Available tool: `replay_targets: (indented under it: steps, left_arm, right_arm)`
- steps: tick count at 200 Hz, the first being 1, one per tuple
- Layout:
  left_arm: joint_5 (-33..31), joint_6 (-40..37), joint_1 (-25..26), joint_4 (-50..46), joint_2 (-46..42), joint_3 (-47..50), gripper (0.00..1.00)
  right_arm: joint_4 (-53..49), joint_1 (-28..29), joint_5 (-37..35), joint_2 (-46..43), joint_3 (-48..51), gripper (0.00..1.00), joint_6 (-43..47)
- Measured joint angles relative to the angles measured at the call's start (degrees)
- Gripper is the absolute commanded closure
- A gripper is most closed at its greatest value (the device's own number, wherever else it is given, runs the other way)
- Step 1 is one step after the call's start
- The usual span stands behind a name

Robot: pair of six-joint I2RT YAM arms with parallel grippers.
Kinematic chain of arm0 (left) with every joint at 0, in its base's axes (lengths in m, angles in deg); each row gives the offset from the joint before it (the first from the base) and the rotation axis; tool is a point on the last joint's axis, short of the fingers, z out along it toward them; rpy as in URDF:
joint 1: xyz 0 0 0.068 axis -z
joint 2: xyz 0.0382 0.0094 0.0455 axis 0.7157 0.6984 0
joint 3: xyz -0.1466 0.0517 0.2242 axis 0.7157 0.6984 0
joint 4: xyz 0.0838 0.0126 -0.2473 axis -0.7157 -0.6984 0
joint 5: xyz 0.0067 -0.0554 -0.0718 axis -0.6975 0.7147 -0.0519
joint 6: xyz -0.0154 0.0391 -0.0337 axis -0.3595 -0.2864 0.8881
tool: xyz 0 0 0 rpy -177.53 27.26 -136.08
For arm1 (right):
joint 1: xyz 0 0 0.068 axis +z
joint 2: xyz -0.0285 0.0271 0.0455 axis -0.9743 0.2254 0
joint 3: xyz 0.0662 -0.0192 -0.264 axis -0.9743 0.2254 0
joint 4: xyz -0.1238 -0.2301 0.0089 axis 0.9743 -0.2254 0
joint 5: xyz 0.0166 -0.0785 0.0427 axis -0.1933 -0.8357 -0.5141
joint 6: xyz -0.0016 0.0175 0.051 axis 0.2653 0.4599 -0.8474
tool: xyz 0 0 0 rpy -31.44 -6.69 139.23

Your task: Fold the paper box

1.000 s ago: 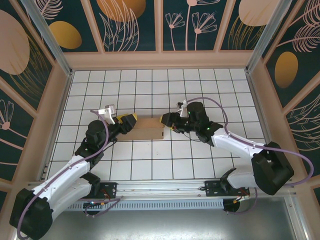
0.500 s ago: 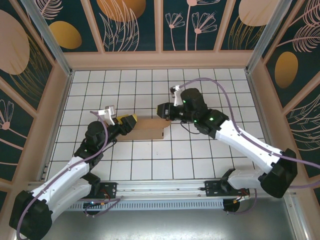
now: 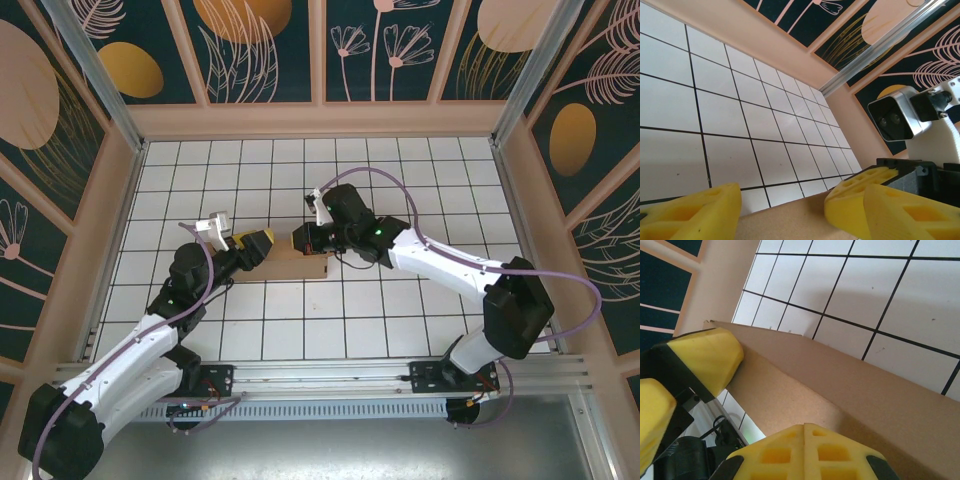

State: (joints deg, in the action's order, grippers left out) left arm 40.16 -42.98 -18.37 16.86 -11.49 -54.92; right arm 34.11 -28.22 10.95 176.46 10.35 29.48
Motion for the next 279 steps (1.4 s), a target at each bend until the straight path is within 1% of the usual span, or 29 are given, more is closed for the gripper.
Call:
replay_targets:
  steps: [61,97,118,134,147,170,195,216,255,279]
  left_arm:
    - [-0.15,-0.02,0.0,1.03,4.13,-2.01,0.33]
    - [-0.15,-0.02,0.0,1.42,4.48,-2.14,0.33]
    - [-0.17,-0.09,0.0,0.33,4.31,-2.8,0.31]
    - [-0.2,-0.35,0.02,-2.78,3.17,-3.74,0.28]
    - [-0.46,-0.83,0.02,-7.34,1.66,-5.27,0.25]
    - [-2.1,-1.84,0.02,-17.09,-0.33,-9.62,0.25]
    - [-6.32,-3.06,-0.02,-26.23,-2.34,-15.28,0.23]
    - [-12.09,-3.72,-0.5,-32.79,-4.92,-18.12,0.22]
    - [-23.61,-3.87,-3.28,-41.46,-7.41,-18.84,0.16]
    - [-29.73,-3.74,-4.74,-44.13,-7.48,-18.71,0.16]
  right_arm:
    - [-0.04,-0.28,0.02,0.22,0.87,1.0,0.07]
    - [-0.24,-0.44,0.02,0.52,0.87,1.0,0.55]
    - [-0.04,-1.03,0.85,1.01,0.87,1.0,0.94]
    - [0.42,-1.49,1.29,1.27,0.87,1.0,1.16]
    - [0.92,-1.68,1.29,1.38,0.87,1.0,1.2]
    - [1.27,-1.86,1.22,1.4,0.87,1.0,1.36]
    - [1.49,-1.9,1.18,1.38,1.09,1.0,1.36]
    - [2.12,-1.9,1.03,1.33,1.42,1.0,1.38]
    - [2.67,-1.88,0.79,1.14,1.75,1.0,1.53]
    - [2.89,-1.86,0.74,0.96,2.05,1.0,1.55]
